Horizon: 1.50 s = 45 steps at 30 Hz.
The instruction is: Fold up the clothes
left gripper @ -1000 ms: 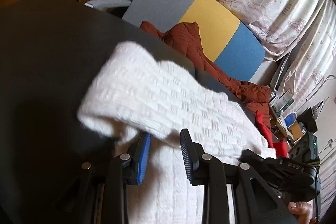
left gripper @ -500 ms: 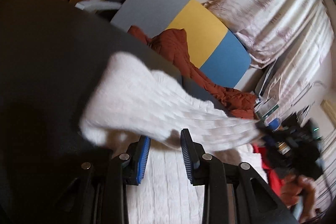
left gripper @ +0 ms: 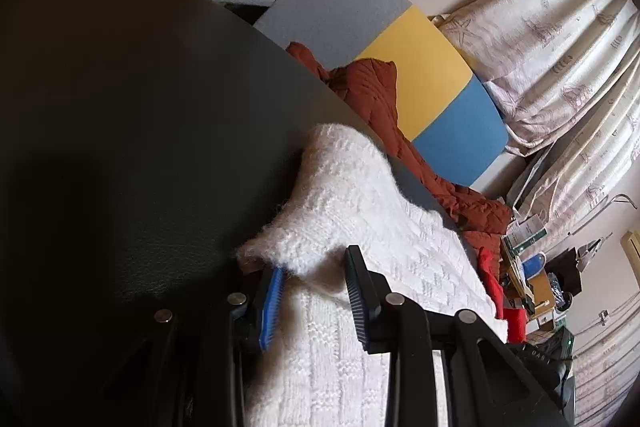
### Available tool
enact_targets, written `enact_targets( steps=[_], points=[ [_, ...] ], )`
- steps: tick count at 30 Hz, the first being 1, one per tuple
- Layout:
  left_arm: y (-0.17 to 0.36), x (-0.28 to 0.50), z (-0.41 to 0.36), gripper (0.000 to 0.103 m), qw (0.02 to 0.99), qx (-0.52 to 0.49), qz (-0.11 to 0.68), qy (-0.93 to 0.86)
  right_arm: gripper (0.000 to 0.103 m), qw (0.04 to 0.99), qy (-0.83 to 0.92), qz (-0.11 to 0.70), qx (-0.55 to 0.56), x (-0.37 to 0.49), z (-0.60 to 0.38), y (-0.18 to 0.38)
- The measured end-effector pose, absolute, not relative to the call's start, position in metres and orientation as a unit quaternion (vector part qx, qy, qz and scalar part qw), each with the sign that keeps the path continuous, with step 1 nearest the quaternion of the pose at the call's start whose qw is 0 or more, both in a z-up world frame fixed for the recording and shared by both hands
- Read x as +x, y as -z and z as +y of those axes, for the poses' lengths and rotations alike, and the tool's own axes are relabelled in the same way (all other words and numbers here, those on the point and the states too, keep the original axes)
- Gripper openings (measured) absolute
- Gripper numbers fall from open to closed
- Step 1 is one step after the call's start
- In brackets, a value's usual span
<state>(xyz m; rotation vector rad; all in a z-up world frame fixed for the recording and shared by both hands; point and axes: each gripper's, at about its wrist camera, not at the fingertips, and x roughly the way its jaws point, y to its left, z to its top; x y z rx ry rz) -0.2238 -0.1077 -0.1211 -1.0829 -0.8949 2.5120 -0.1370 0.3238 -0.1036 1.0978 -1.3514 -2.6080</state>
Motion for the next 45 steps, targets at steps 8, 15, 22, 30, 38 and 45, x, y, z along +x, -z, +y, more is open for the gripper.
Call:
enact_targets(
  steps=[8, 15, 22, 30, 38, 45],
  points=[
    [0.075, -0.19, -0.087, 0.03, 0.137, -0.313, -0.256, -0.904, 0.006, 0.035, 0.85, -0.414, 0.324, -0.128, 0.326, 0.106],
    [0.067, -0.267, -0.017, 0.03, 0.164, -0.356, -0.13, -0.911, 0.007, 0.047, 0.851, -0.421, 0.31, -0.124, 0.328, 0.109],
    [0.108, -0.311, -0.021, 0.019, 0.12, -0.413, -0.137, -0.893, 0.007, 0.054, 0.853, -0.42, 0.306, -0.123, 0.328, 0.11],
    [0.114, -0.297, -0.05, 0.01, 0.028, -0.41, -0.148, -0.9, 0.007, 0.058, 0.858, -0.407, 0.308, -0.126, 0.323, 0.11],
    [0.08, -0.278, -0.023, 0.023, 0.075, -0.359, -0.138, -0.92, 0.04, 0.009, 0.893, -0.324, 0.313, -0.102, 0.311, 0.067],
    [0.101, -0.292, -0.005, 0.024, 0.098, -0.399, -0.13, -0.902, 0.042, 0.027, 0.923, -0.207, 0.325, -0.159, 0.296, 0.025]
  ],
)
